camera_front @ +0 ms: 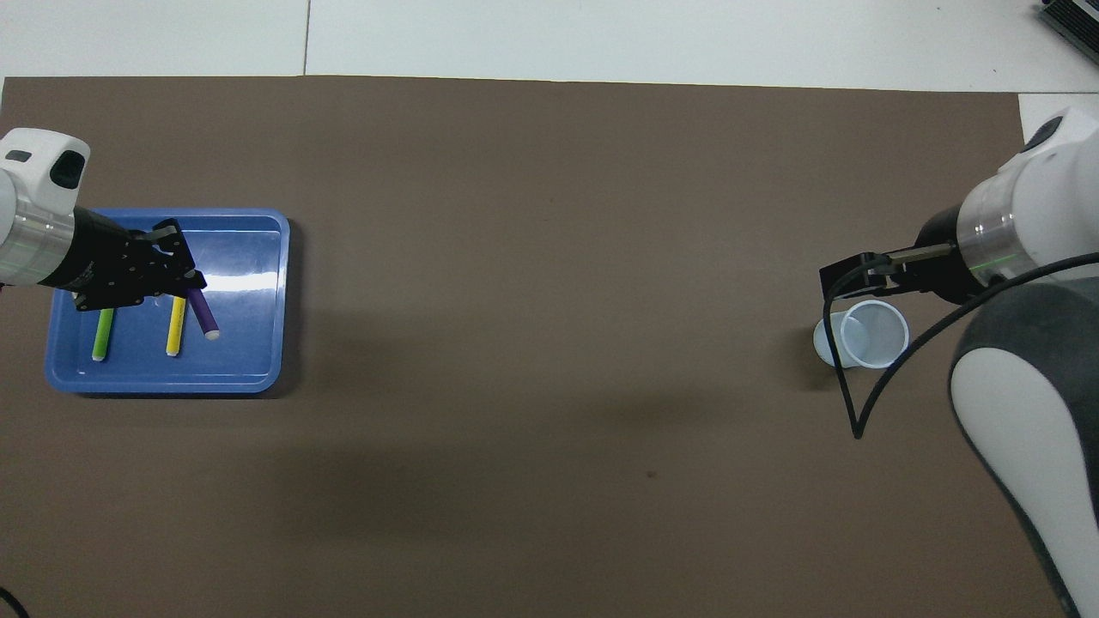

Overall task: Transfer and insert pens with both arms
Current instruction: 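Carry the purple pen outward while the right gripper moves toward it, then grasp the purple pen with the right gripper from the left gripper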

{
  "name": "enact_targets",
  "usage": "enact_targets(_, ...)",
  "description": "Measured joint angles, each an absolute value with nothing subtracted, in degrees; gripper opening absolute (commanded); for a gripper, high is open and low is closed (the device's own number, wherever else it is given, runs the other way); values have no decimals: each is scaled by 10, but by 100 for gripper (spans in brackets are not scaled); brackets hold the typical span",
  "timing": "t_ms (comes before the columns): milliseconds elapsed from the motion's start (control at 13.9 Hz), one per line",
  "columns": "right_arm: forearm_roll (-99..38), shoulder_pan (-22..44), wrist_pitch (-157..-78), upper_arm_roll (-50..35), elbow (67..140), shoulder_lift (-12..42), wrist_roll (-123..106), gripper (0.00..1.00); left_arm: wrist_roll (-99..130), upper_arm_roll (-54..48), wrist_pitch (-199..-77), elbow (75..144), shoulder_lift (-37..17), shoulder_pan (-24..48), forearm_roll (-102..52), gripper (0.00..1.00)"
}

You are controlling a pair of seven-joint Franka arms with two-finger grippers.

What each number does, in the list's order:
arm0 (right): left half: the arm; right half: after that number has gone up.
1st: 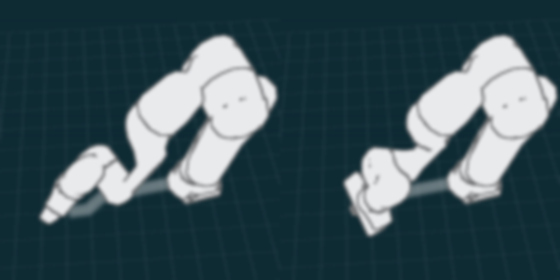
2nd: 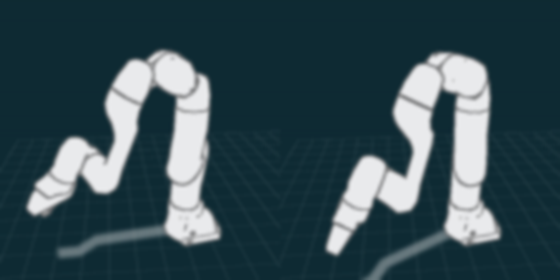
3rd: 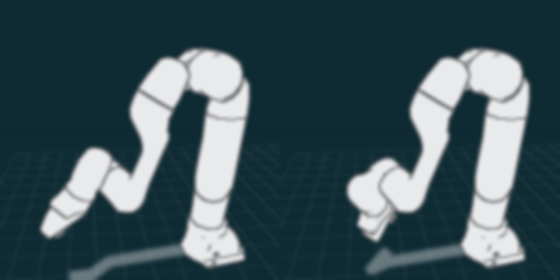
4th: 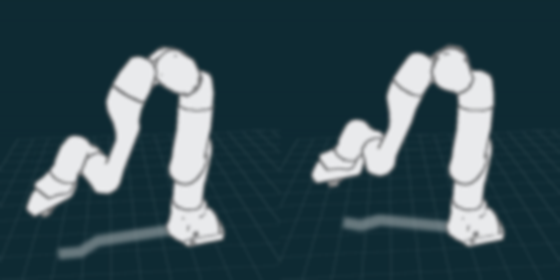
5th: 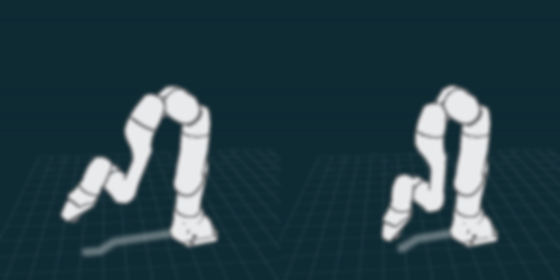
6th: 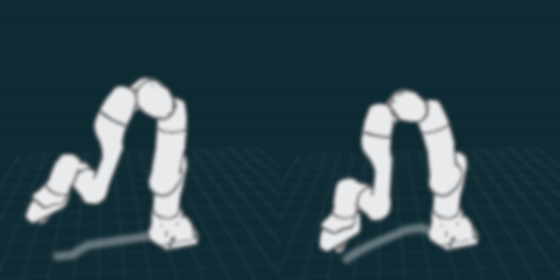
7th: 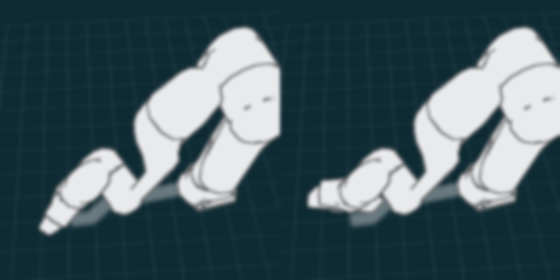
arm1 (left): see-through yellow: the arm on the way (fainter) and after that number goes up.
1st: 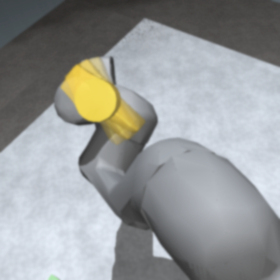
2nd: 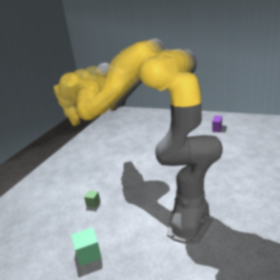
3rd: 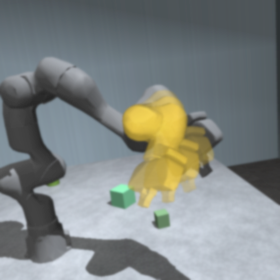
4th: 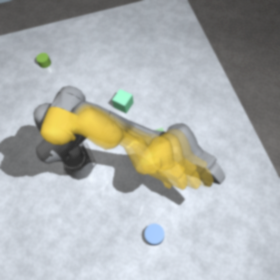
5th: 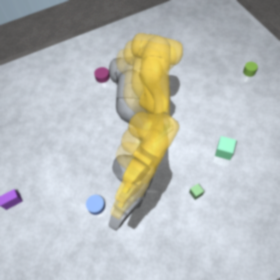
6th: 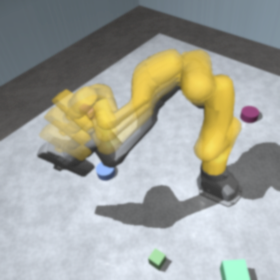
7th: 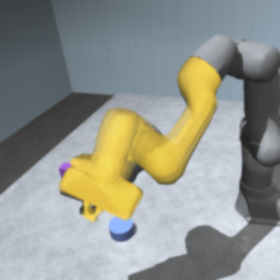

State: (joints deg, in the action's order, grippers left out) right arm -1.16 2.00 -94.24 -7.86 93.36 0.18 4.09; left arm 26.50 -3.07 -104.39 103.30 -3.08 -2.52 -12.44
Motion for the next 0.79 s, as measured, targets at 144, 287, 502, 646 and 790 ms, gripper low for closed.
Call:
enact_targets(144,-42,21,-982,-96,945,1,42,100,334,-32,-1033,1030,-10,-25,-140,0)
enact_targets(287,-85,22,-1023,-103,961,-1,50,100,417,-36,-1028,1029,10,-24,-152,0)
enact_targets(502,-106,40,-1066,-103,979,-6,83,100,550,-51,-1027,1029,27,-20,-162,0)
enact_targets(646,-107,58,-1080,-103,984,-9,101,100,630,-67,-1027,1029,32,-18,-175,0)
enact_targets(790,-138,65,-1096,-103,991,-9,109,100,687,-79,-1027,1029,36,-18,-202,0)
